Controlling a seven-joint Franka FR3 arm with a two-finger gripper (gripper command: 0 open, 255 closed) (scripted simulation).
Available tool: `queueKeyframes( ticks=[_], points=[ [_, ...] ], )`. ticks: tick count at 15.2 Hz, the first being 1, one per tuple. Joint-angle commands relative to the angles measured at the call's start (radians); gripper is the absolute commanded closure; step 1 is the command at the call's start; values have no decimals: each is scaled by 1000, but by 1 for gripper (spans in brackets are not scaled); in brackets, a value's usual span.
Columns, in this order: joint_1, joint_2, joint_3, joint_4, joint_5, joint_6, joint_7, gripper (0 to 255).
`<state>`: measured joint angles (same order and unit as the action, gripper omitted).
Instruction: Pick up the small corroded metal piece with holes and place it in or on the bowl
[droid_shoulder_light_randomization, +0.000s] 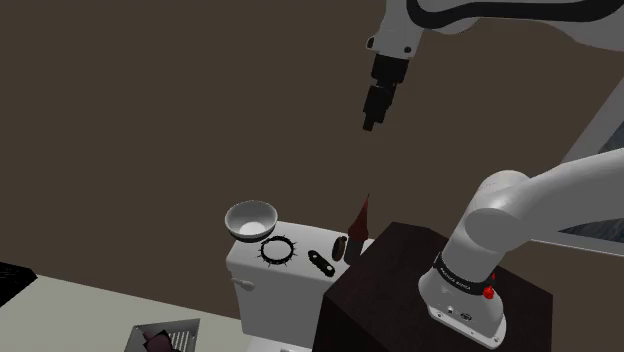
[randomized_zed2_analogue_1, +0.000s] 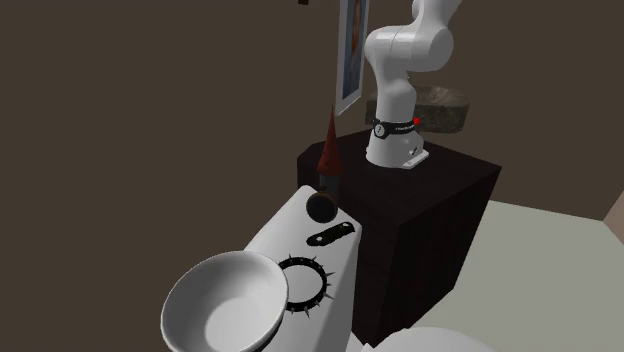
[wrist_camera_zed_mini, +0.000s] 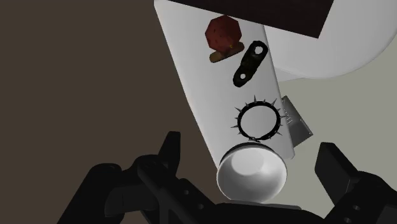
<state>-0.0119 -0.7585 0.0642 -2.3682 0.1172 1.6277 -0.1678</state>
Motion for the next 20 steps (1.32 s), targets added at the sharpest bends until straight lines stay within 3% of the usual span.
queueKeyframes(
  ticks=[1,11,20],
  points=[
    [0,0,0,0,0,0,0,0],
    [8,113,86,-239,56,306,86,0],
    [19,362,167,-354,104,628,163,0]
  ],
)
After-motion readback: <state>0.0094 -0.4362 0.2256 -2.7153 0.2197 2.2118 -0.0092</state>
